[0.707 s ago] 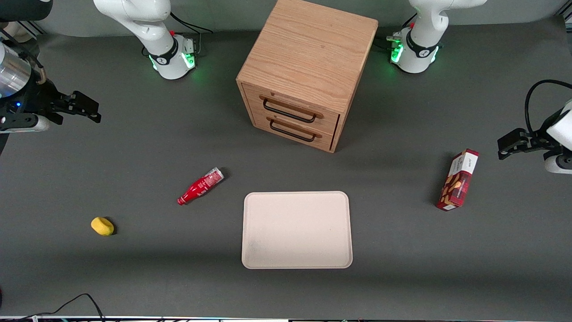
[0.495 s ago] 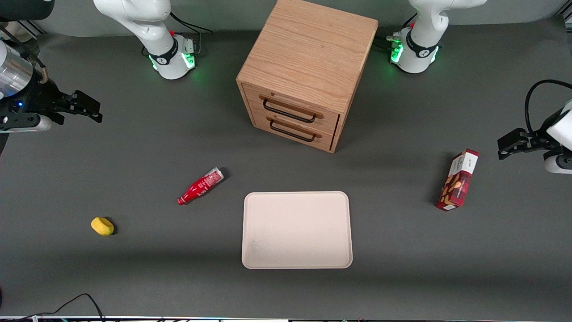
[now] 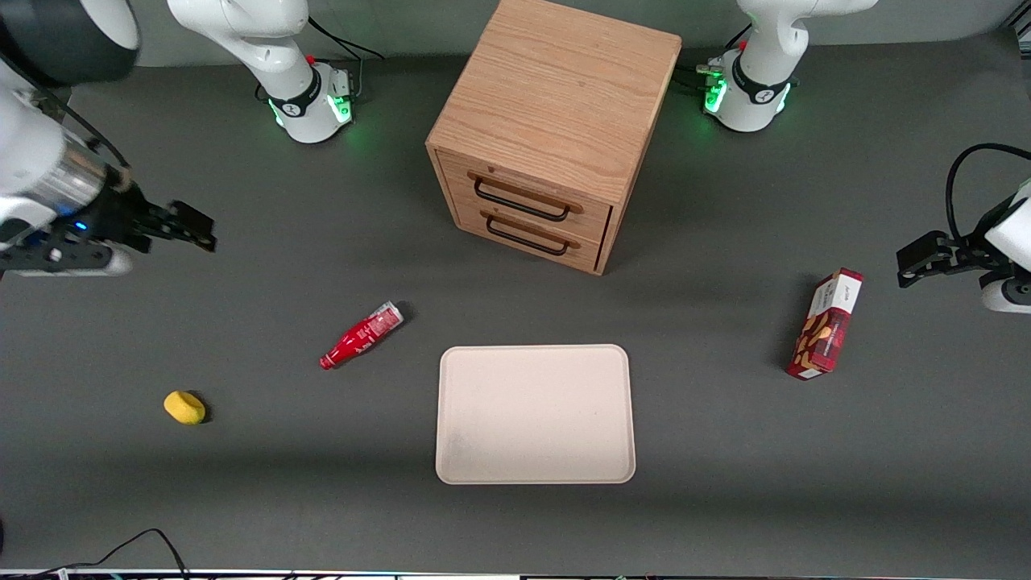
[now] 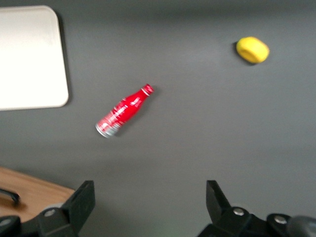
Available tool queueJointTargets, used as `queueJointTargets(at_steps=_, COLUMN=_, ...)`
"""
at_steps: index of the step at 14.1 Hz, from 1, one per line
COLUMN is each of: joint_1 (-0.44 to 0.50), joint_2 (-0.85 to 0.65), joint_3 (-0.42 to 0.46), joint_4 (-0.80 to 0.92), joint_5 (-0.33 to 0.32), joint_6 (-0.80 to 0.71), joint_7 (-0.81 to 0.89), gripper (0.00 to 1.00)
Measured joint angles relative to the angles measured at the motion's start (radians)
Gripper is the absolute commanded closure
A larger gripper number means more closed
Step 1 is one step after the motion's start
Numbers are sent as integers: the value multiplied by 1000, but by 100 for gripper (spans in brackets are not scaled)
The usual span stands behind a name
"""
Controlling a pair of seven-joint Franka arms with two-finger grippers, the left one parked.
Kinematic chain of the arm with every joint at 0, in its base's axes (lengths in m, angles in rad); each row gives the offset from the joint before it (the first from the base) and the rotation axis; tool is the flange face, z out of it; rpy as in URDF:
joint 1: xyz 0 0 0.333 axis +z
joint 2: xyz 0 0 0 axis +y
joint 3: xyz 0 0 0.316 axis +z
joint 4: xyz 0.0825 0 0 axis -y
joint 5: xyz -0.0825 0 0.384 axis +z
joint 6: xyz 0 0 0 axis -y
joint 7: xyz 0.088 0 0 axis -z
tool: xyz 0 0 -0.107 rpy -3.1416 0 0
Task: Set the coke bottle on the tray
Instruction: 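Move the right gripper toward the red Coca-Cola bottle lying on the table, then lower the open right gripper around the bottle's body and close it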
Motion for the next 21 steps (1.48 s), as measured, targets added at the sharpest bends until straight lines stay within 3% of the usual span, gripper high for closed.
queueJointTargets(at_steps=4, joint_1=118, joint_2=122, joint_3=4, joint_4=-47, joint_5=0, joint_6=151, joint_7=370, gripper=0)
queueJointTargets(at_steps=8, joint_1=167, joint_2=241, joint_3=2, joint_4=-138, joint_5=0, joint_6=325, joint_7=661, gripper=0)
queueJointTargets(at_steps=11, joint_1=182, joint_2=331, joint_3=-6, joint_4=-153, joint_5=-1, joint_6=376, joint_7=823, gripper=0)
queueJointTargets(at_steps=21, joint_1=183, joint_2=496, joint_3=-61, joint_4=-276, joint_5=-19, joint_6=701, joint_7=946, gripper=0)
